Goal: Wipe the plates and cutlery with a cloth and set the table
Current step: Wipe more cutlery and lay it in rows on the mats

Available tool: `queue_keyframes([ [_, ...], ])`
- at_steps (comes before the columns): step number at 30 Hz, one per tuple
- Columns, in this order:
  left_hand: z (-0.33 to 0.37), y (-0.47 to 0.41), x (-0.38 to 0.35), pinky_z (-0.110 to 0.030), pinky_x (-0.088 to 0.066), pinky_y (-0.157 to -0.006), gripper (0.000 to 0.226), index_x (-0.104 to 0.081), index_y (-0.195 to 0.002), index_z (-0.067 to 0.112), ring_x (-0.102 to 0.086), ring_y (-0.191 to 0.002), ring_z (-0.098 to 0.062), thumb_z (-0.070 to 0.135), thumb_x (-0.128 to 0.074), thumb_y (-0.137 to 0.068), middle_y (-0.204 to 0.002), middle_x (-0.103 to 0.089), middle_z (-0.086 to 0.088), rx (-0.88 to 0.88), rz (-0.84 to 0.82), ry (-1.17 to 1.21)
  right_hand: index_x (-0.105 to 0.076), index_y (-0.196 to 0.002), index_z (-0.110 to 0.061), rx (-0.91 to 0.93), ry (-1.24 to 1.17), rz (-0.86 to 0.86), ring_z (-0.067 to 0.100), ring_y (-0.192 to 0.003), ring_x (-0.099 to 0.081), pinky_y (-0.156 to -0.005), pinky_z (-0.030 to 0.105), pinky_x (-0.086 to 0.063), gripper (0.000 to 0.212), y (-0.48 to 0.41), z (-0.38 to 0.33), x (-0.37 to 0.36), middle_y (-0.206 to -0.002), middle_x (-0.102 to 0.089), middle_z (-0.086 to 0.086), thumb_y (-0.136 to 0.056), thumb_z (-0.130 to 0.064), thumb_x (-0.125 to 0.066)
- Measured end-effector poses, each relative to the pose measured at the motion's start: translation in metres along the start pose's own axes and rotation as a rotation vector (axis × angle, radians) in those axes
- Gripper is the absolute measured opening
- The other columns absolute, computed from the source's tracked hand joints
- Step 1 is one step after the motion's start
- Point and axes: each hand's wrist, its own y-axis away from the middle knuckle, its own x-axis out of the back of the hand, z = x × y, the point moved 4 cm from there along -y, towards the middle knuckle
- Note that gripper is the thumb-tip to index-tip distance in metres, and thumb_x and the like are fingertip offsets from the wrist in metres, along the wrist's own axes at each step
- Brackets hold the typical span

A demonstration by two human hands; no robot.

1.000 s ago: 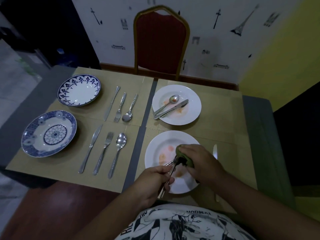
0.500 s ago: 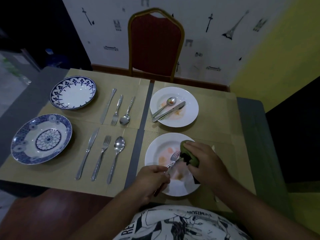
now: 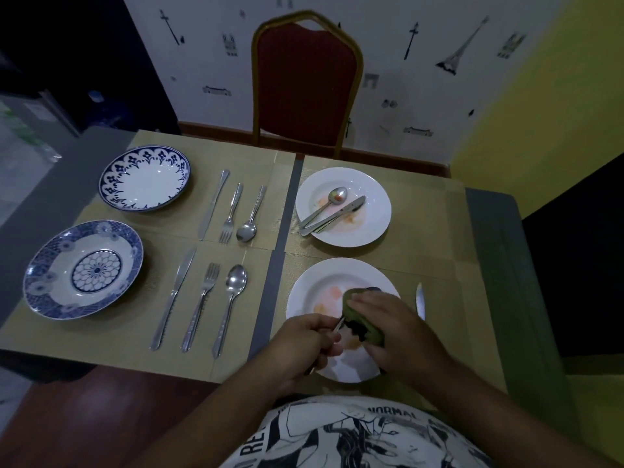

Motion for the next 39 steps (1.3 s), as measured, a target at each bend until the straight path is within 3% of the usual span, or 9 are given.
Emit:
queue_keyframes([
  [4, -0.005, -0.003, 0.006, -0.022, -0.039, -0.050, 0.020, -0.070, -0.104, 0.009, -0.055, -0.061, -0.013, 0.000, -0.055, -0.096, -0.083, -0.066, -0.006, -0.035, -0.004, -0.172, -0.067, -0.119, -0.013, -0.124, -0.002, 0.052, 0.019, -0.117, -0.054, -0.102, 0.000, 0.002, 0.054, -0.013, 0.011, 0.003, -0.122, -0.065, 0.001, -0.067, -0.005, -0.077],
  [8, -0.010, -0.004, 0.008, -0.022, -0.041, -0.051, 0.019, -0.069, -0.107, 0.012, -0.053, -0.061, -0.013, 0.010, -0.051, -0.101, -0.090, -0.070, -0.005, -0.026, 0.086, -0.182, -0.060, -0.129, -0.022, -0.250, -0.081, 0.105, 0.015, -0.125, -0.048, -0.100, 0.016, -0.030, 0.059, -0.014, 0.037, 0.007, -0.131, -0.059, -0.006, -0.073, -0.006, -0.071],
  [11, -0.009, -0.009, 0.009, -0.021, -0.045, -0.052, 0.023, -0.067, -0.115, 0.012, -0.058, -0.064, -0.012, 0.008, -0.049, -0.101, -0.091, -0.071, -0.003, -0.048, 0.181, -0.231, -0.057, -0.134, -0.018, -0.149, -0.065, 0.146, 0.003, -0.125, -0.040, -0.106, 0.023, -0.034, 0.070, -0.007, 0.018, 0.012, -0.135, -0.056, -0.004, -0.068, -0.005, -0.075],
  [15, -0.007, -0.010, 0.001, -0.026, -0.049, -0.059, 0.020, -0.073, -0.105, 0.009, -0.060, -0.065, -0.016, 0.003, -0.056, -0.095, -0.079, -0.070, -0.006, -0.111, 0.197, -0.282, -0.067, -0.121, -0.010, 0.113, 0.085, 0.121, 0.014, -0.121, -0.049, -0.118, 0.031, -0.021, 0.059, -0.005, -0.003, -0.002, -0.125, -0.065, 0.003, -0.063, -0.007, -0.073],
  [18, -0.006, -0.008, -0.004, -0.028, -0.049, -0.061, 0.027, -0.076, -0.089, 0.014, -0.058, -0.063, -0.017, -0.002, -0.054, -0.092, -0.072, -0.068, -0.009, -0.147, 0.174, -0.231, -0.069, -0.118, -0.013, 0.207, 0.101, 0.048, 0.017, -0.117, -0.057, -0.096, 0.044, -0.050, 0.047, -0.009, -0.005, -0.012, -0.123, -0.065, 0.002, -0.071, -0.013, -0.066],
  [20, -0.011, -0.007, -0.005, -0.024, -0.047, -0.056, 0.026, -0.074, -0.086, 0.010, -0.055, -0.059, -0.016, -0.006, -0.056, -0.091, -0.067, -0.064, -0.008, -0.103, 0.170, -0.141, -0.076, -0.098, -0.021, 0.161, 0.193, 0.058, 0.010, -0.102, -0.065, -0.083, 0.042, -0.057, 0.046, -0.013, -0.003, -0.002, -0.107, -0.071, -0.006, -0.053, -0.020, -0.082],
  [22, -0.018, -0.006, -0.006, -0.023, -0.047, -0.054, 0.020, -0.074, -0.087, 0.005, -0.055, -0.059, -0.018, -0.008, -0.059, -0.089, -0.066, -0.063, -0.011, -0.058, 0.154, -0.068, -0.075, -0.092, -0.019, 0.044, 0.170, 0.096, 0.014, -0.097, -0.066, -0.077, 0.043, -0.056, 0.043, -0.015, 0.014, 0.006, -0.101, -0.072, -0.004, -0.050, -0.018, -0.086],
  [29, -0.014, -0.014, -0.012, -0.029, -0.059, -0.068, 0.012, -0.074, -0.101, 0.004, -0.072, -0.076, -0.020, 0.004, -0.069, -0.090, -0.093, -0.076, -0.018, -0.050, 0.144, -0.014, -0.060, -0.131, -0.015, -0.229, -0.038, 0.184, 0.019, -0.123, -0.049, -0.104, 0.029, -0.036, 0.068, 0.004, 0.058, 0.015, -0.133, -0.059, 0.000, -0.067, 0.002, -0.073],
  [39, -0.001, -0.046, -0.101, -0.027, -0.060, -0.066, 0.007, -0.074, -0.093, 0.002, -0.066, -0.064, -0.017, 0.000, -0.073, -0.086, -0.079, -0.073, -0.013, -0.034, 0.075, -0.088, -0.058, -0.135, -0.018, -0.406, -0.112, 0.219, 0.012, -0.127, -0.044, -0.106, 0.023, -0.031, 0.070, 0.056, 0.098, 0.036, -0.137, -0.055, -0.005, -0.070, -0.001, -0.074],
])
